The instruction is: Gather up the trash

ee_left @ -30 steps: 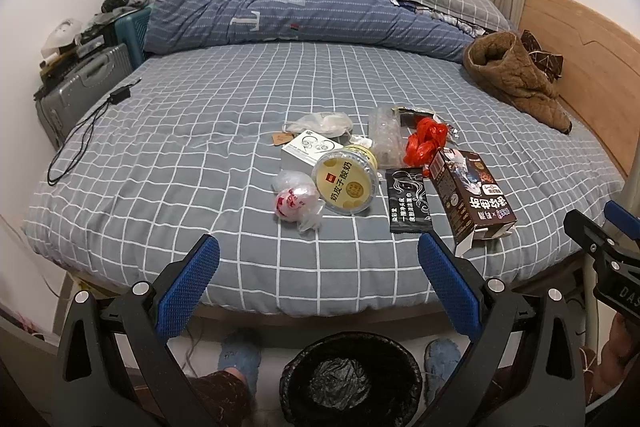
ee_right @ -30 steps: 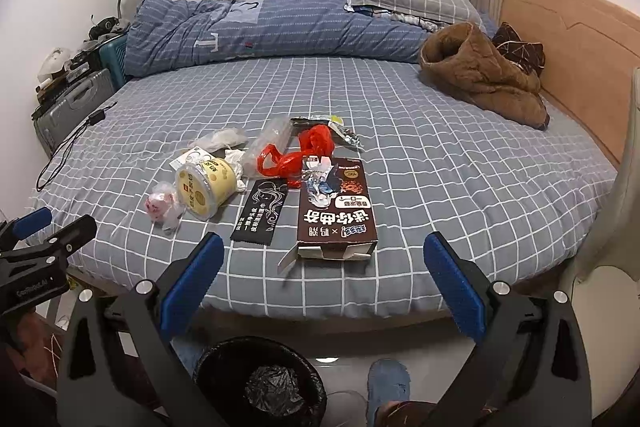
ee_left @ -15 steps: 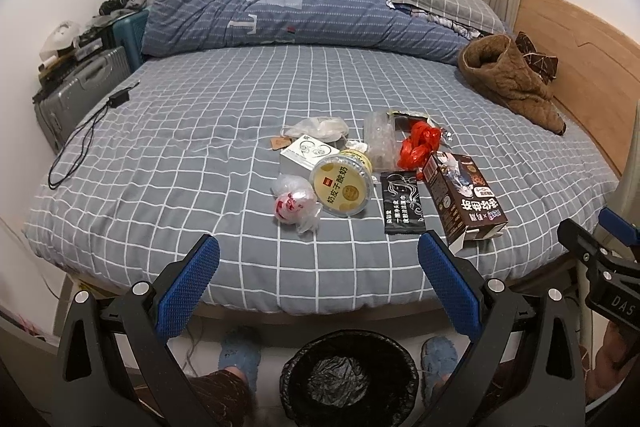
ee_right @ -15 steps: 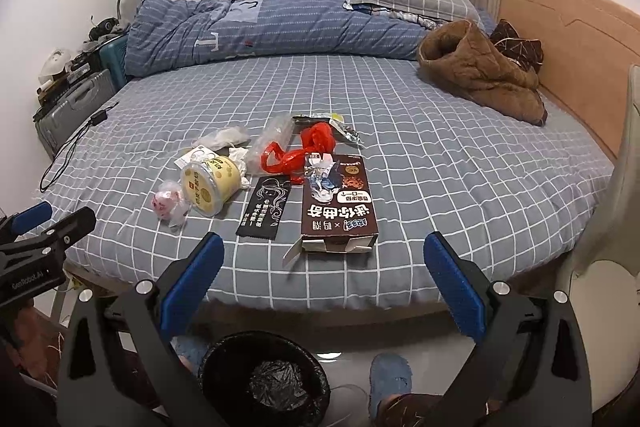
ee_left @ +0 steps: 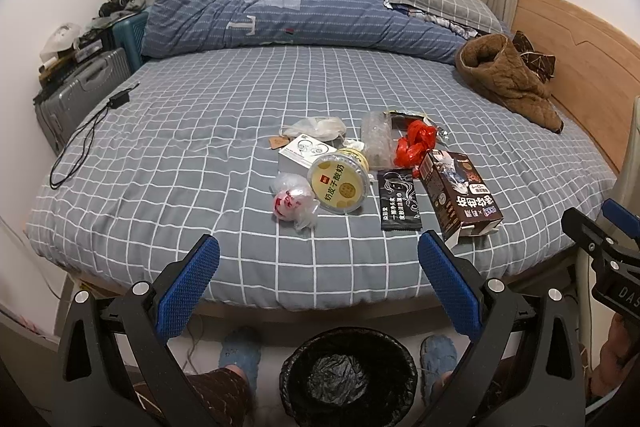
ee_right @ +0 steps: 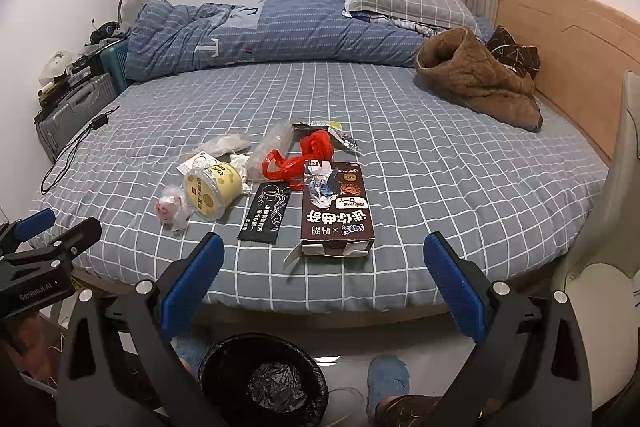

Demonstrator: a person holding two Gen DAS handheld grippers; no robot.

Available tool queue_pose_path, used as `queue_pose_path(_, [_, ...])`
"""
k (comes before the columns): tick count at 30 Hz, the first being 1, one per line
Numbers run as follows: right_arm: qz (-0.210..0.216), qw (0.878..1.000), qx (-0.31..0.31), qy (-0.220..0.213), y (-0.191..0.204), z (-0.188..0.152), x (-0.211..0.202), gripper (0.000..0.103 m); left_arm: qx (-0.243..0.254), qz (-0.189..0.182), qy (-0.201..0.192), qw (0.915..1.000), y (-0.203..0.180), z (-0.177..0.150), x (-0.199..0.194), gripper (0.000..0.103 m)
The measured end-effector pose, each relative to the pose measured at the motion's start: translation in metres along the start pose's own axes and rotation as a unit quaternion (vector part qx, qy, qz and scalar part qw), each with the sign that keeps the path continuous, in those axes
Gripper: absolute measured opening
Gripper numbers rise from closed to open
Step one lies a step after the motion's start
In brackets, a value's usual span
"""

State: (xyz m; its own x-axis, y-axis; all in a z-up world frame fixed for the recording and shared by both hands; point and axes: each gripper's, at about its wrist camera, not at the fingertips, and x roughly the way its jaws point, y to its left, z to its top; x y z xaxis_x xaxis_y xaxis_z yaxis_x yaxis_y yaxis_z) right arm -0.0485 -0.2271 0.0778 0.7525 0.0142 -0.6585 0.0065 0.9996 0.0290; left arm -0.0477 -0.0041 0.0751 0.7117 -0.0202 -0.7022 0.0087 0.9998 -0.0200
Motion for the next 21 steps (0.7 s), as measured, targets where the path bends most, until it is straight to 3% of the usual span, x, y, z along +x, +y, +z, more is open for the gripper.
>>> queue_pose_path(11, [0.000, 1.000, -0.003, 0.009, 0.001, 0.006, 0.014, 0.096, -0.003, -0.001, 0.011, 0.9999, -0.001, 0.006, 0.016, 0.097])
queue_pose_path(21, [-0.004, 0.999, -0.010, 0.043, -0.004, 0.026, 0.089, 0.096, 0.000, 0.000, 0.037, 0.9993, -0.002, 0.033, 0.088, 0.097])
